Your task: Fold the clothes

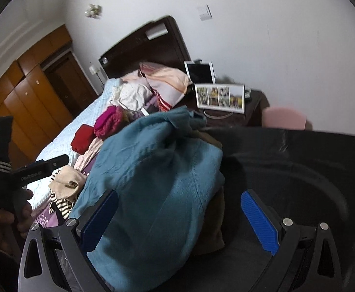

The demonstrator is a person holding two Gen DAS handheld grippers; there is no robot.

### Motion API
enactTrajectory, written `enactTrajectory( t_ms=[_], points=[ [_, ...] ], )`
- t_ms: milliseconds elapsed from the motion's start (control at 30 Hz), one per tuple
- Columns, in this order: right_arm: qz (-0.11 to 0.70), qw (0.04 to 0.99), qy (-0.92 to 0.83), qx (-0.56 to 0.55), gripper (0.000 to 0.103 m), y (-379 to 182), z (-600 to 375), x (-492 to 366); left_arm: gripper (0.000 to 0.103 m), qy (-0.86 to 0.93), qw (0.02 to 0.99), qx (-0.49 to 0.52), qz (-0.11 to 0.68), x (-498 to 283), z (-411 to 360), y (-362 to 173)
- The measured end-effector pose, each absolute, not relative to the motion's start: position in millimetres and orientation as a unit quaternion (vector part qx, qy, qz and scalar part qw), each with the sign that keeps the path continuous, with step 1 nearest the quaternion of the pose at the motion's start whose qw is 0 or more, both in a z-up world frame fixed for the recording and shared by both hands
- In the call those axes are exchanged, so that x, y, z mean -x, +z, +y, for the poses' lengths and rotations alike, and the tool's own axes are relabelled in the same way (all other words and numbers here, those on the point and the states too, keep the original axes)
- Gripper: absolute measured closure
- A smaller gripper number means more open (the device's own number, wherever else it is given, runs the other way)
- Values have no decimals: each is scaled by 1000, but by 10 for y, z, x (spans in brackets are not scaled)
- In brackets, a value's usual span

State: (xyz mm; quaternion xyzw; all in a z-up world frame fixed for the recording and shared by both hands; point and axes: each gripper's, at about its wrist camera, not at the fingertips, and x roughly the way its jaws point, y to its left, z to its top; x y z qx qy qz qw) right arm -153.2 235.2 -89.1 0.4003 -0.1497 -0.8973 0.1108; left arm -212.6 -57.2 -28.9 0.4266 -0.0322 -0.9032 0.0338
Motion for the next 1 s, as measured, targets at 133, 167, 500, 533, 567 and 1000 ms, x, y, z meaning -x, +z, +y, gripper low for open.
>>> enactTrajectory(
  t_ms=[133,167,500,533,567,1000],
  points=[
    [-178,120,-886,-411,1,-1032,2291,1827,0,-900,28,-433,-38,2352,-579,-386],
    [-180,124,-884,-412,1,-1050,2250,1920,0,-898,27,-438,-35,2387,-594,-434],
    [-213,180,-845,-457,10,-1441,1753,2669,0,-882,30,-470,-8,2464,-709,-770],
    [-216,183,-840,-463,12,-1494,1707,2723,0,-881,32,-473,-7,2458,-727,-790],
    [-217,184,-837,-468,19,-1543,1661,2774,0,-880,33,-475,-5,2455,-744,-806],
    [-133,212,-878,-408,88,-1007,1346,2335,0,-881,73,-467,11,2000,-974,-606]
  ],
)
